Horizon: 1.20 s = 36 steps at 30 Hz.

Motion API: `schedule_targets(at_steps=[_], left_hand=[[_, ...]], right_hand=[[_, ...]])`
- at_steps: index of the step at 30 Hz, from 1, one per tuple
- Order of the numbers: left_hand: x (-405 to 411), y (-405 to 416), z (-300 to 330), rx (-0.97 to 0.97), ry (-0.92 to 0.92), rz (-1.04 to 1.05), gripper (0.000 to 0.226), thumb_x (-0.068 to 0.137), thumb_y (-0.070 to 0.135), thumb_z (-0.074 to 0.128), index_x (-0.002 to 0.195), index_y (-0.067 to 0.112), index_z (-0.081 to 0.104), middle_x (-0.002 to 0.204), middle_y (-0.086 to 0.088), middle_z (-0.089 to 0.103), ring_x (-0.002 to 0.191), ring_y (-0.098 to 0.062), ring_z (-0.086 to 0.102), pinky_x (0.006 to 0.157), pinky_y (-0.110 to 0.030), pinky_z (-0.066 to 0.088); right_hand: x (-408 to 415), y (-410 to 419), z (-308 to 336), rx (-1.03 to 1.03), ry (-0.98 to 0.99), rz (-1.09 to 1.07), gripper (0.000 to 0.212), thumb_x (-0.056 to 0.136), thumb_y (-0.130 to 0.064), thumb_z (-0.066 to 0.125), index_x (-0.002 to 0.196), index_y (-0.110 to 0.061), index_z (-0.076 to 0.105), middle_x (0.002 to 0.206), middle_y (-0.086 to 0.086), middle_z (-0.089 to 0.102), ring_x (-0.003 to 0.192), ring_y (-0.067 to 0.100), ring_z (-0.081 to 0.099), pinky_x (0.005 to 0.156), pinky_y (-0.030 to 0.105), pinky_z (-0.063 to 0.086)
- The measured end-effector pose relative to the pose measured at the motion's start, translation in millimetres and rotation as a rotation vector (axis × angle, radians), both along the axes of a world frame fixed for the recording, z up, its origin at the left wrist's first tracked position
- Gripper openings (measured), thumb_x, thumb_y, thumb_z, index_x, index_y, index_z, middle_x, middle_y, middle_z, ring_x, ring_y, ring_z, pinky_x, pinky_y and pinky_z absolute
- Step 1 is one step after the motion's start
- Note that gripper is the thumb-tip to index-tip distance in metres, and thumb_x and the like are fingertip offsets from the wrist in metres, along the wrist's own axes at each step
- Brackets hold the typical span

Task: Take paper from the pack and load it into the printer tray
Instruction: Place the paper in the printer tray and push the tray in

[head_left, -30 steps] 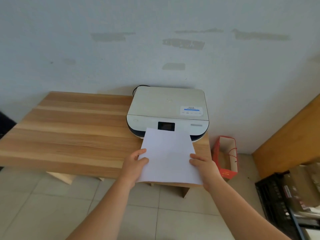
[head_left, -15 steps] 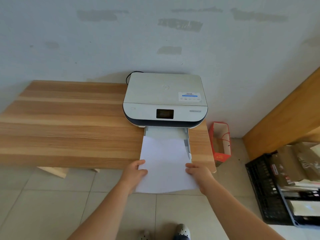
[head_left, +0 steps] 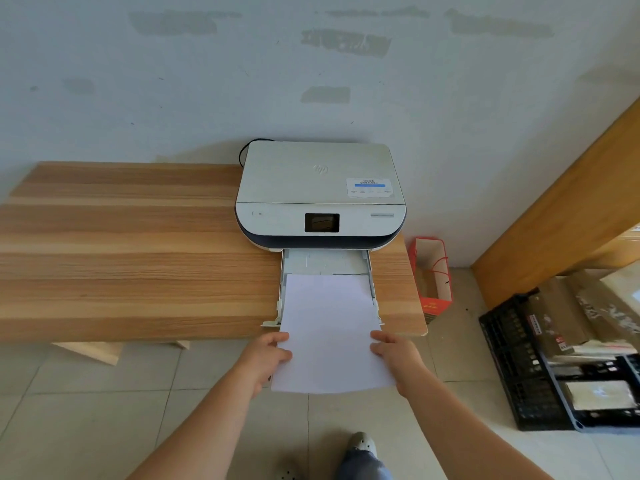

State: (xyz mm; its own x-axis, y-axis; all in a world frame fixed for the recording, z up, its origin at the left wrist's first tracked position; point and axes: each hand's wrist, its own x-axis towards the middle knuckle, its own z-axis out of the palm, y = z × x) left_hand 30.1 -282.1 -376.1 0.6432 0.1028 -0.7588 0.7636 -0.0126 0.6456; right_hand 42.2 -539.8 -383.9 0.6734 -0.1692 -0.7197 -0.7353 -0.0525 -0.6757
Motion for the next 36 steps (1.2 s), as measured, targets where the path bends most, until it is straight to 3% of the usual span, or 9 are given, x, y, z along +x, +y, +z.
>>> schedule_targets(at_steps=[9, 15, 19, 24, 32, 36], left_hand=[[19, -6, -1, 0.053, -0.024, -0.024, 0.042, 0.084, -0.001, 0.061, 0.119, 0.021, 0.06, 0.127, -0.005, 0.057, 0.104, -0.025, 0.061, 0.092, -0.04, 0.048], [38, -13, 0, 0.081, -0.006, 0.002, 0.043, 0.085, -0.003, 0.06, 0.122, 0.018, 0.059, 0.123, -0.004, 0.053, 0.103, -0.024, 0.06, 0.079, -0.034, 0.048], [49, -18, 0, 0.095, 0.015, 0.017, 0.043, 0.085, -0.003, 0.059, 0.123, 0.017, 0.058, 0.122, -0.005, 0.055, 0.101, -0.025, 0.06, 0.086, -0.037, 0.049], [57, -22, -2, 0.119, 0.008, 0.039, 0.045, 0.085, -0.004, 0.059, 0.125, 0.017, 0.058, 0.126, -0.007, 0.054, 0.102, -0.023, 0.059, 0.07, -0.028, 0.048], [51, -25, -12, 0.233, -0.059, -0.043, 0.044, 0.081, -0.005, 0.06, 0.113, 0.026, 0.061, 0.125, -0.006, 0.053, 0.113, -0.017, 0.051, 0.085, -0.026, 0.041], [52, -19, -13, 0.266, -0.101, -0.059, 0.045, 0.081, -0.003, 0.06, 0.108, 0.032, 0.06, 0.121, -0.003, 0.057, 0.113, -0.017, 0.054, 0.089, -0.028, 0.045]], right_hand=[[21, -7, -6, 0.0, -0.014, 0.018, 0.029, 0.088, -0.008, 0.06, 0.111, -0.024, 0.067, 0.105, 0.006, 0.068, 0.093, 0.029, 0.067, 0.088, 0.045, 0.056], [47, -15, -10, 0.03, -0.011, 0.065, 0.027, 0.09, -0.007, 0.059, 0.111, -0.022, 0.066, 0.102, 0.004, 0.067, 0.092, 0.027, 0.067, 0.089, 0.043, 0.056], [63, -18, -14, 0.041, 0.011, 0.082, 0.026, 0.088, -0.005, 0.061, 0.109, -0.021, 0.066, 0.1, 0.005, 0.067, 0.091, 0.028, 0.066, 0.087, 0.043, 0.056], [75, -19, -25, 0.032, 0.03, 0.092, 0.027, 0.086, -0.006, 0.062, 0.104, -0.025, 0.068, 0.103, 0.005, 0.067, 0.09, 0.028, 0.067, 0.082, 0.042, 0.058], [62, -19, -34, 0.022, -0.027, 0.069, 0.031, 0.086, -0.006, 0.062, 0.109, -0.026, 0.069, 0.104, -0.001, 0.069, 0.09, 0.025, 0.068, 0.084, 0.044, 0.057], [61, -14, -32, 0.042, -0.04, 0.022, 0.031, 0.088, -0.005, 0.061, 0.109, -0.026, 0.069, 0.105, -0.001, 0.069, 0.092, 0.024, 0.066, 0.082, 0.039, 0.056]])
